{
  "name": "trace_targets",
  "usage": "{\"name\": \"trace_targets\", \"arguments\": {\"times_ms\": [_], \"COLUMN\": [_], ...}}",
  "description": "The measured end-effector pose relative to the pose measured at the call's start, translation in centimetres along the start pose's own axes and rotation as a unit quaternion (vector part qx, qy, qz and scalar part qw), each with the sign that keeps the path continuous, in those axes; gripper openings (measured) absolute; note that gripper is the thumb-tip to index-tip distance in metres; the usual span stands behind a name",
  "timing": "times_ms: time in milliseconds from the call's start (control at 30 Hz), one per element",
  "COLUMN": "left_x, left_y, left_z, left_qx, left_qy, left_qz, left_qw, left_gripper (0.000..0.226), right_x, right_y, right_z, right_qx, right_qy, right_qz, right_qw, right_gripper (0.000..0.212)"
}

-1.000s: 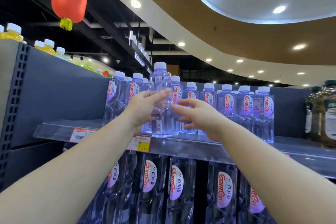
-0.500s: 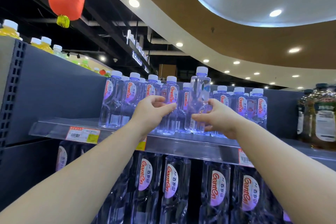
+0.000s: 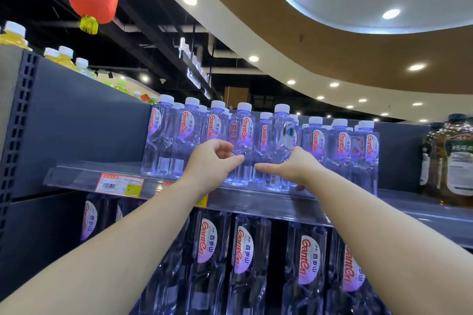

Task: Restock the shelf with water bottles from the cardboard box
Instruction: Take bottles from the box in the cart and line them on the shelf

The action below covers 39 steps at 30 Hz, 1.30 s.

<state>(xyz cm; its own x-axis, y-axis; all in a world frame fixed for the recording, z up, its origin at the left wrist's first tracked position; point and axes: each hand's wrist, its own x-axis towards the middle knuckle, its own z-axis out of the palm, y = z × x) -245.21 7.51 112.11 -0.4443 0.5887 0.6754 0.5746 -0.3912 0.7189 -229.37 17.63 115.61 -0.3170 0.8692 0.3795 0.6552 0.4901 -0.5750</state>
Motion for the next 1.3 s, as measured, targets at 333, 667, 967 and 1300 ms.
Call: {"name": "trace_targets", "arguments": {"times_ms": [333, 667, 967, 1300], "left_x": [0.1, 0.2, 0.1, 0.1], "left_y": [-0.5, -0.6, -0.4, -0.5], "left_z": [-0.8, -0.8, -0.8, -1.1], "left_qx": [0.004, 0.016, 0.015, 0.026], "left_qy": [0.009, 0.008, 0.007, 0.003], "left_qz": [0.003, 0.010, 0.014, 0.012], "left_qw": [1.000, 1.000, 1.000, 1.000], "left_gripper": [0.026, 0.027, 0.026, 0.025], "right_x": [0.2, 1.0, 0.8, 0.4], "right_y": [0.6, 0.9, 0.0, 0.2], "right_z": [-1.4, -0.7, 0.6, -0.2], "right_qx": [0.183, 0.175, 0.023, 0.131], "right_qy": [-0.132, -0.114, -0.030, -0.098], "right_qz": [0.011, -0.023, -0.022, -0.016], "right_qw": [0.974, 0.978, 0.999, 0.986], "right_gripper": [0.097, 0.090, 0.071, 0.086]}}
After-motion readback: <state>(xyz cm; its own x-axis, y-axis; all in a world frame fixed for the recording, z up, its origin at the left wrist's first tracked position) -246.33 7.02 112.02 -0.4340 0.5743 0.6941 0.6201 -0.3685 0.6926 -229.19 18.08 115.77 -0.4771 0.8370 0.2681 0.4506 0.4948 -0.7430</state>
